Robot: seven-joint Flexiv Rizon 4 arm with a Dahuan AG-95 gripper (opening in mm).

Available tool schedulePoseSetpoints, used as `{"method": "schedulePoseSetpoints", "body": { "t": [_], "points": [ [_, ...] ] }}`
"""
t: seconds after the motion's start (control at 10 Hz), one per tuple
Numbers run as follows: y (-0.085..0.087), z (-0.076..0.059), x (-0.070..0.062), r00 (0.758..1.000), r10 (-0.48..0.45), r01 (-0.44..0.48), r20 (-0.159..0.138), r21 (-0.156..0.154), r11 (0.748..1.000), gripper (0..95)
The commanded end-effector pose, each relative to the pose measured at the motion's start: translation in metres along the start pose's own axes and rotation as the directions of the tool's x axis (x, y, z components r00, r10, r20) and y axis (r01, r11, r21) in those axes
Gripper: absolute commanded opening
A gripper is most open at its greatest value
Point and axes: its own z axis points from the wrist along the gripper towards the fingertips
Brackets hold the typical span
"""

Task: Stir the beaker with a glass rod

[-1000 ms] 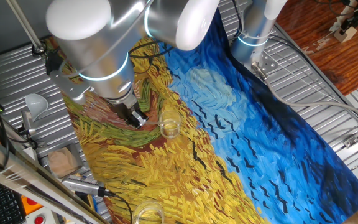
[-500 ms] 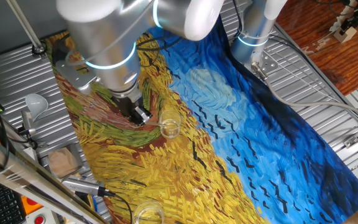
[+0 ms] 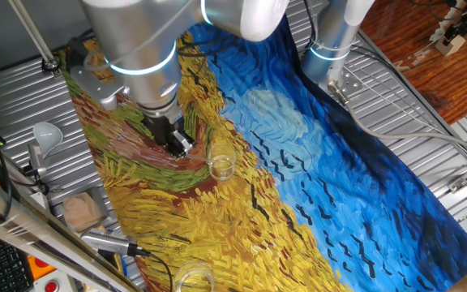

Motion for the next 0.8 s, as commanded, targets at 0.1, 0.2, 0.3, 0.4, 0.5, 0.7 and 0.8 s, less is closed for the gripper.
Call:
{"method": "schedulePoseSetpoints", "body": {
  "t": [0.1, 0.2, 0.3, 0.4, 0.5, 0.7, 0.8],
  "points": [
    [-0.003, -0.004, 0.002, 1.0, 0.009, -0.009, -0.016, 0.002, 1.0, 0.0],
    [-0.003, -0.006, 0.004, 1.0, 0.02, -0.02, -0.014, -0.001, 1.0, 0.0],
    [-0.002, -0.008, 0.005, 1.0, 0.027, -0.027, -0.012, -0.005, 1.0, 0.0],
    [0.0, -0.011, 0.006, 0.999, 0.037, -0.037, -0.009, -0.005, 0.999, 0.0],
    [0.002, -0.013, 0.008, 0.999, 0.043, -0.043, -0.001, -0.006, 0.999, 0.0],
    [0.003, -0.013, 0.007, 0.998, 0.041, -0.041, 0.043, -0.017, 0.999, 0.0],
    [0.004, -0.015, 0.005, 0.997, 0.04, -0.039, 0.06, -0.026, 0.999, 0.0]
  ]
}}
